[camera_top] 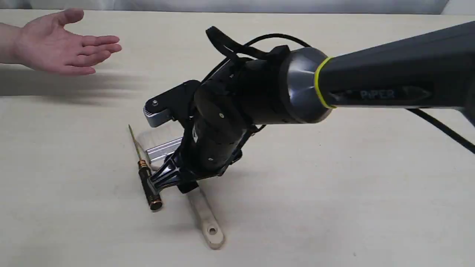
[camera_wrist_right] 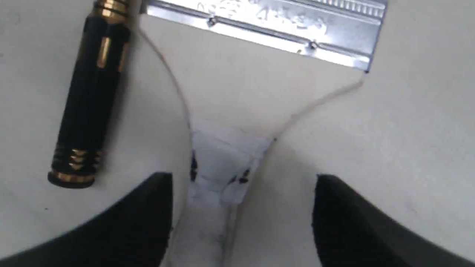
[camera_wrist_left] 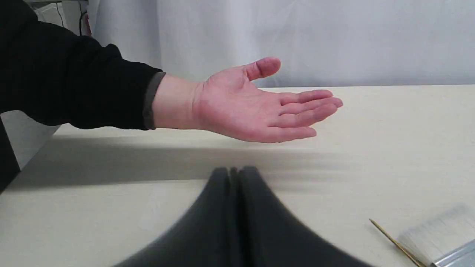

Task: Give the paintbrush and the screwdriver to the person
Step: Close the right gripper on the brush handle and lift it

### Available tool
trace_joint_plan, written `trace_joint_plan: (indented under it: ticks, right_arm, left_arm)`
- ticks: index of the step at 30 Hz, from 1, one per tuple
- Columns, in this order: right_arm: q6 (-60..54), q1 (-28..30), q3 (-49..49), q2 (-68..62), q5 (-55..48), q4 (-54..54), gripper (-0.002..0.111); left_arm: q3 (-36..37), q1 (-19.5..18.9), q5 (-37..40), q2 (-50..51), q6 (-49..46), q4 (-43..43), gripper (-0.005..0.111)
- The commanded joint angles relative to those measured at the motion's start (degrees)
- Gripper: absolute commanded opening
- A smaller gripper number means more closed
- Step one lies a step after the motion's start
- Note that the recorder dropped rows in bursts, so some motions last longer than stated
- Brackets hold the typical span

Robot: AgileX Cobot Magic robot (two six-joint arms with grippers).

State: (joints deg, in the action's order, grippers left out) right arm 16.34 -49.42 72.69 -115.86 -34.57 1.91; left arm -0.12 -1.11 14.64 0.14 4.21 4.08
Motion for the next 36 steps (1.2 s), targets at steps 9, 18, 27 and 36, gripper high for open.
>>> trace_joint_plan:
  ticks: [9, 18, 27, 36]
  right_arm:
    - [-4.36, -0.08, 0.25, -0.04, -0.2, -3.1, 0.056]
    - [-5.22, -1.85, 0.25, -0.37, 3.54, -2.55, 0.056]
    - [-4.18, -1.83, 0.34, -2.39, 3.97, -1.91, 0.056]
    - [-3.72, -1.83, 0.34, -4.11, 3.53, -1.01, 0.056]
  left_arm:
    - [0.12, 0.47, -0.35, -0.14, 0.12, -0.02, 0.0]
    - [0.12, 0.47, -0.35, -0.14, 0.12, -0.02, 0.0]
    - [0.12, 0.47, -0.35, -0.14, 0.12, -0.02, 0.0]
    - [0.12, 0.47, -0.22, -0.14, 0.12, -0.24, 0.0]
